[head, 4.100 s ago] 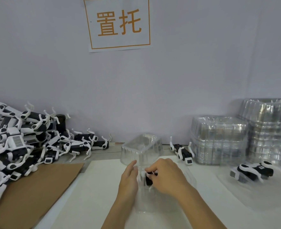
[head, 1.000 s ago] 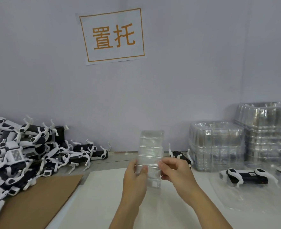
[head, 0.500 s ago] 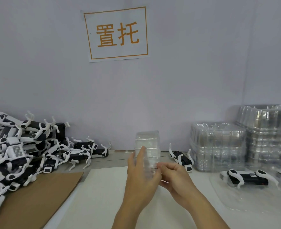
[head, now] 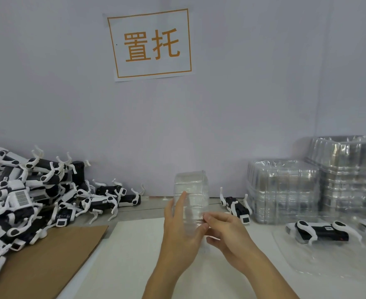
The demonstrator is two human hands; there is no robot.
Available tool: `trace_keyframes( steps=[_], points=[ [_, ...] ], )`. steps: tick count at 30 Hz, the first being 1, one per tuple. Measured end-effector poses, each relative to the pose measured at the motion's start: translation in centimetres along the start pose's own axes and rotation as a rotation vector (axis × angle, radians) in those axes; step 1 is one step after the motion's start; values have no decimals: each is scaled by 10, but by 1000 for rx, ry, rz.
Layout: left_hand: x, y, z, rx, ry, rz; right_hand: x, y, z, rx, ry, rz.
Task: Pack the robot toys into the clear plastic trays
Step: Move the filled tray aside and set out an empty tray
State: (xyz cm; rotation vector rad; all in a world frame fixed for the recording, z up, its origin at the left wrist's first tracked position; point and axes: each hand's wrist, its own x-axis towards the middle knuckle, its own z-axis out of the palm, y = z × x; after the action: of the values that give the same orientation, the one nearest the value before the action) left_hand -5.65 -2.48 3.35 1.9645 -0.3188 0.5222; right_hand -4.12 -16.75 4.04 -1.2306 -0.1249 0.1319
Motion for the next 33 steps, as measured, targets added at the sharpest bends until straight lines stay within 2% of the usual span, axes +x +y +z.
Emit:
trace_keyframes(
  steps=[5, 8, 14, 18, 22, 24, 27, 29, 31, 33],
  points=[
    [0, 2, 0, 6, -12, 3, -1, -1, 1, -2, 11, 13],
    [-1, 3, 1, 18, 9, 11, -1, -1, 4, -88, 39, -18],
    [-2, 2, 4, 51, 130, 4, 0, 2, 5, -309, 150, -150],
    [0, -3, 1, 29, 198, -32, 3, 0, 3, -318, 227, -255],
    [7, -12, -14, 21, 342, -103, 9, -10, -18, -301, 370, -336],
    [9, -21, -26, -53, 472, -206, 11, -17, -35, -239, 469, -351],
    [11, -37, -38, -281, 639, -577, 14, -23, -52, -126, 543, -356],
    [9, -43, -41, -305, 660, -774, 16, -22, -53, -119, 538, -358],
    [8, -46, -38, -254, 626, -851, 17, -18, -50, -143, 520, -363],
    [8, -49, -35, -104, 632, -847, 18, -16, -46, -151, 509, -364]
  ],
)
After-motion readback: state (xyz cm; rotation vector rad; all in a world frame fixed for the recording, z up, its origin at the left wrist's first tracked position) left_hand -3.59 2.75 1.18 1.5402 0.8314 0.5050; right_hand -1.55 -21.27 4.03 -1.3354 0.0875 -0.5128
